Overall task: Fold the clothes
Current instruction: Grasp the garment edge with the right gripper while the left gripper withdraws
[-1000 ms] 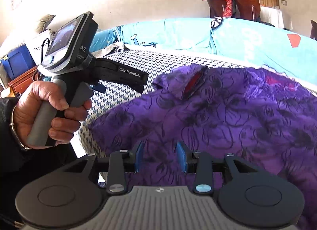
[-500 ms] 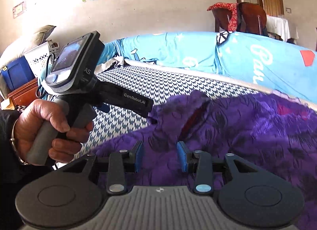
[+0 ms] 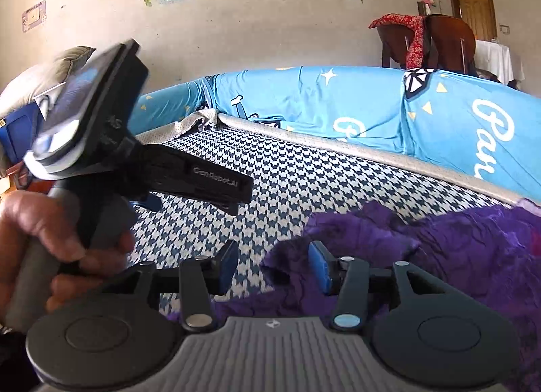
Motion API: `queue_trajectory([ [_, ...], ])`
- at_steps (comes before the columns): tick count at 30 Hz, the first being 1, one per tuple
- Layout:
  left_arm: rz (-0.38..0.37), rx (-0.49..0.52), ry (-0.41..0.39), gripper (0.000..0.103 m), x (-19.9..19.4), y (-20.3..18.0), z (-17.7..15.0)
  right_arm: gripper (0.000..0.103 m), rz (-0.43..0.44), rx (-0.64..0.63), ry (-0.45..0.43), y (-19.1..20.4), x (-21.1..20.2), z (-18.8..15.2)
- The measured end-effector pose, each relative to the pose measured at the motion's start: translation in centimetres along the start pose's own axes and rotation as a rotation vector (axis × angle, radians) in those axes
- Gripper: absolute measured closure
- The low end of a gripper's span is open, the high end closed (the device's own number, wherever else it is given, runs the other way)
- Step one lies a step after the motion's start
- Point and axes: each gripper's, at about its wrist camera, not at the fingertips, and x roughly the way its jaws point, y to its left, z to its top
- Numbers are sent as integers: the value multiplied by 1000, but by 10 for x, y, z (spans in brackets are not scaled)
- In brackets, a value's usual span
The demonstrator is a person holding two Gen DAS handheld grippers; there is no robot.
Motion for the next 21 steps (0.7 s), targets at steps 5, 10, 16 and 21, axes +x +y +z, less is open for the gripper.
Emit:
queue_trajectory([
  [5,55,-15,-21,0,-1,11,5,45,-63,-50,57,7,44,5],
  [10,37,-78,-11,0,-2,26,11,34,-132,-89,153,7,82,0],
  [16,7,-122,11,0,-3,33,11,38,-202,-98,213,0,100,-16],
  [21,3,-136,8,0,-5,32,9,65,-238,-17,219,-10,101,-10],
])
